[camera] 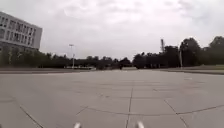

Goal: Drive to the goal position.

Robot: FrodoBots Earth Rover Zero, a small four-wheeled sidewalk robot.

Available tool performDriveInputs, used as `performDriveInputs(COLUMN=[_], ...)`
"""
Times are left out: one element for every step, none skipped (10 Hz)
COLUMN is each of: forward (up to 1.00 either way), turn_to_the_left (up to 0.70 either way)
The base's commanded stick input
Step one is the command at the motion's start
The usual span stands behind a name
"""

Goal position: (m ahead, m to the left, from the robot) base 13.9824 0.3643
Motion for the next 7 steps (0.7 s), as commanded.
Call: performDriveInputs(forward=[0.85, 0.85, 0.85, 0.85, 0.85, 0.85, 0.85], turn_to_the_left=[-0.21, -0.28, -0.12, 0.00, 0.00, 0.00, 0.00])
